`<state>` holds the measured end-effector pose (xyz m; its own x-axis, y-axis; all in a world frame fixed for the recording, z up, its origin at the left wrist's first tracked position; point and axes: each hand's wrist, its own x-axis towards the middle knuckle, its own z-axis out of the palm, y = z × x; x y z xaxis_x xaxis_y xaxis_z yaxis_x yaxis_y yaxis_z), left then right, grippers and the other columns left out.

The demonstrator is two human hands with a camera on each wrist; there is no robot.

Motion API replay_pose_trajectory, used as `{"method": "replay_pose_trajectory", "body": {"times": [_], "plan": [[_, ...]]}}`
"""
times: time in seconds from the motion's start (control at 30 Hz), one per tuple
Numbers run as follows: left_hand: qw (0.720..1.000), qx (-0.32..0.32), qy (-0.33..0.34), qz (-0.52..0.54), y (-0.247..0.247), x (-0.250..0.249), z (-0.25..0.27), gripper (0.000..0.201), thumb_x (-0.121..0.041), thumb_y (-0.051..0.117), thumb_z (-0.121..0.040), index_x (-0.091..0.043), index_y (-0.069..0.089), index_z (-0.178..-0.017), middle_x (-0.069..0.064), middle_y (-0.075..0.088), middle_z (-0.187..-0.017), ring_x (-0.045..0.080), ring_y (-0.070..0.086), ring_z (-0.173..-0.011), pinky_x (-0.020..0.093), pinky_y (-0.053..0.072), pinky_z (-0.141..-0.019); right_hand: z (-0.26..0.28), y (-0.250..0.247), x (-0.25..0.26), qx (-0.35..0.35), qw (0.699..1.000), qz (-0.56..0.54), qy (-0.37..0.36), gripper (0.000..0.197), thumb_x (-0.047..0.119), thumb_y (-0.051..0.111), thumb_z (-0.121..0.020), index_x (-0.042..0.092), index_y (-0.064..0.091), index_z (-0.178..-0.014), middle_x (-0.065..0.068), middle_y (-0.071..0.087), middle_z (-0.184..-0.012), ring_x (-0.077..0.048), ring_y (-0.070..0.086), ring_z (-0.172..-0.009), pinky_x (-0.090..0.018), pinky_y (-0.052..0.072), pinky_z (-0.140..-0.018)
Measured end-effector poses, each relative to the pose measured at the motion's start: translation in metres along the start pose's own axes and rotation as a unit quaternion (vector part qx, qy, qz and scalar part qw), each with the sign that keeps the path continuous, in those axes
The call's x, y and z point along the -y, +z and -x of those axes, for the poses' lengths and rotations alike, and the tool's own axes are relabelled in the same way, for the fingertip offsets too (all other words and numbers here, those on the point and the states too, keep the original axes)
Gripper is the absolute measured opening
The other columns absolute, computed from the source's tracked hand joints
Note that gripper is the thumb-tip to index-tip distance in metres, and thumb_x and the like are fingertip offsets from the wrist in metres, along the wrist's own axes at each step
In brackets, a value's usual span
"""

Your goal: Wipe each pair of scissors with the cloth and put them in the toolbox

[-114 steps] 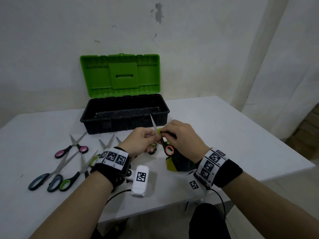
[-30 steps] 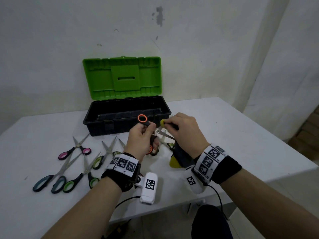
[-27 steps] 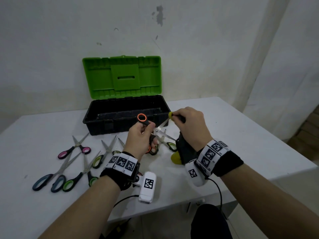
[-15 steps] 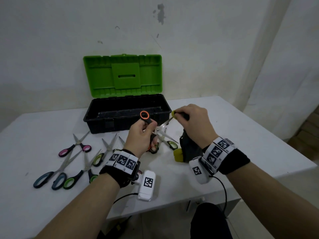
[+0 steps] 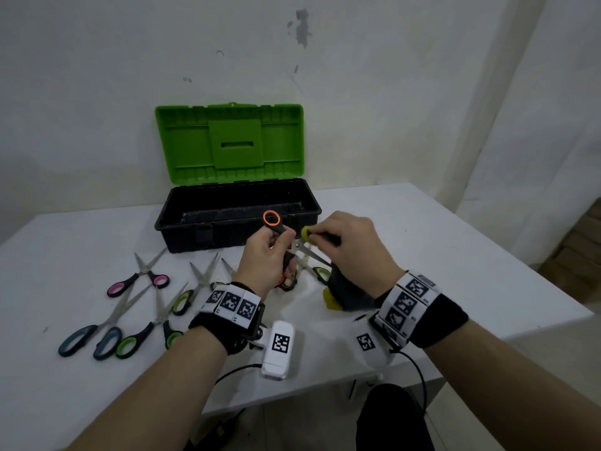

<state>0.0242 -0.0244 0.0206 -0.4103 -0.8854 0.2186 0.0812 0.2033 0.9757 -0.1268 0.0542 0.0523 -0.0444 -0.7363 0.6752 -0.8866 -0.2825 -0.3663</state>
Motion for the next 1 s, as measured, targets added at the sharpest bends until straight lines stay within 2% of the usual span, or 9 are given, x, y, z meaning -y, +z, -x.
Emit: {"method": "replay_pose_trajectory", "body": {"times": [0.07,0.17,0.27,0.4,0.5,0.6,0.73,0.9,1.0], "plan": [[1.000,0.006,0.004,0.001,0.001,-0.001,0.000,0.015,-0.017,0.051,-0.103,-0.004,0.055,-0.096,0.008,0.055,-0.049,0.018,0.045,-0.036,0.025,0.039,-0.040,0.000,0.004,-0.002,0.013,1.000,0.005,0.007,0.011,0.015,0.071,-0.085,0.015,0.077,-0.094,0.002,0.069,-0.085,-0.009,0.062,-0.075,-0.020,0.048,-0.072],[1.000,0.002,-0.007,-0.001,-0.003,0.002,0.002,0.012,-0.016,0.051,-0.102,-0.008,0.056,-0.095,0.009,0.056,-0.051,0.018,0.046,-0.037,0.028,0.043,-0.042,-0.009,-0.004,-0.019,-0.020,0.996,0.033,0.079,0.012,0.022,0.069,-0.088,0.017,0.077,-0.095,0.000,0.068,-0.083,-0.014,0.061,-0.075,-0.029,0.051,-0.071],[1.000,-0.008,-0.013,-0.005,-0.004,0.004,0.001,0.012,-0.016,0.051,-0.102,-0.009,0.056,-0.094,0.010,0.057,-0.052,0.019,0.047,-0.037,0.029,0.044,-0.043,-0.010,-0.008,-0.017,-0.034,0.997,0.025,0.070,0.011,0.021,0.070,-0.087,0.016,0.077,-0.093,0.001,0.068,-0.082,-0.012,0.061,-0.074,-0.024,0.048,-0.070],[1.000,-0.005,-0.006,-0.001,0.000,-0.001,0.000,0.015,-0.016,0.052,-0.102,-0.003,0.056,-0.098,0.012,0.056,-0.058,0.015,0.048,-0.036,0.025,0.040,-0.038,-0.005,0.006,0.002,0.022,0.999,0.020,0.020,0.010,0.017,0.070,-0.085,0.015,0.077,-0.092,0.000,0.069,-0.083,-0.012,0.061,-0.075,-0.022,0.045,-0.070],[1.000,0.003,-0.010,0.010,-0.002,0.000,0.000,0.013,-0.016,0.052,-0.102,-0.005,0.056,-0.096,0.009,0.055,-0.052,0.017,0.047,-0.037,0.027,0.042,-0.041,-0.012,0.002,-0.011,0.010,0.997,0.037,0.061,0.010,0.020,0.069,-0.087,0.017,0.077,-0.092,-0.001,0.068,-0.082,-0.015,0.061,-0.075,-0.022,0.043,-0.068],[1.000,-0.010,-0.014,0.015,-0.005,0.004,0.000,0.012,-0.014,0.053,-0.102,-0.006,0.056,-0.094,0.008,0.054,-0.054,0.017,0.048,-0.039,0.028,0.043,-0.042,-0.017,-0.013,-0.022,0.003,0.993,0.050,0.107,0.011,0.023,0.069,-0.088,0.018,0.077,-0.093,-0.001,0.067,-0.081,-0.016,0.061,-0.077,-0.027,0.047,-0.071],[0.998,-0.049,-0.037,0.021,-0.004,0.006,-0.006,0.016,-0.023,0.052,-0.102,-0.009,0.056,-0.095,0.013,0.055,-0.058,0.018,0.048,-0.040,0.025,0.039,-0.039,-0.013,-0.015,0.003,0.021,0.997,0.034,0.067,0.010,0.018,0.069,-0.087,0.018,0.077,-0.093,0.000,0.068,-0.083,-0.013,0.060,-0.076,-0.025,0.047,-0.072],[0.997,-0.044,-0.033,0.061,0.004,0.005,-0.005,0.032,-0.029,0.042,-0.106,-0.006,0.058,-0.090,0.003,0.059,-0.057,0.020,0.050,-0.042,0.025,0.039,-0.039,-0.011,0.011,0.022,0.087,0.995,0.034,0.038,0.015,0.018,0.063,-0.088,0.017,0.076,-0.096,-0.004,0.066,-0.087,-0.022,0.061,-0.081,-0.040,0.051,-0.073],[0.996,-0.055,-0.010,0.065,0.005,0.005,-0.003,0.031,-0.025,0.041,-0.107,-0.003,0.056,-0.092,0.008,0.057,-0.065,0.019,0.049,-0.040,0.025,0.039,-0.037,-0.011,0.025,0.023,0.099,0.993,0.043,0.037,0.017,0.019,0.060,-0.090,0.012,0.075,-0.095,-0.007,0.063,-0.086,-0.025,0.060,-0.080,-0.044,0.052,-0.070]]}}
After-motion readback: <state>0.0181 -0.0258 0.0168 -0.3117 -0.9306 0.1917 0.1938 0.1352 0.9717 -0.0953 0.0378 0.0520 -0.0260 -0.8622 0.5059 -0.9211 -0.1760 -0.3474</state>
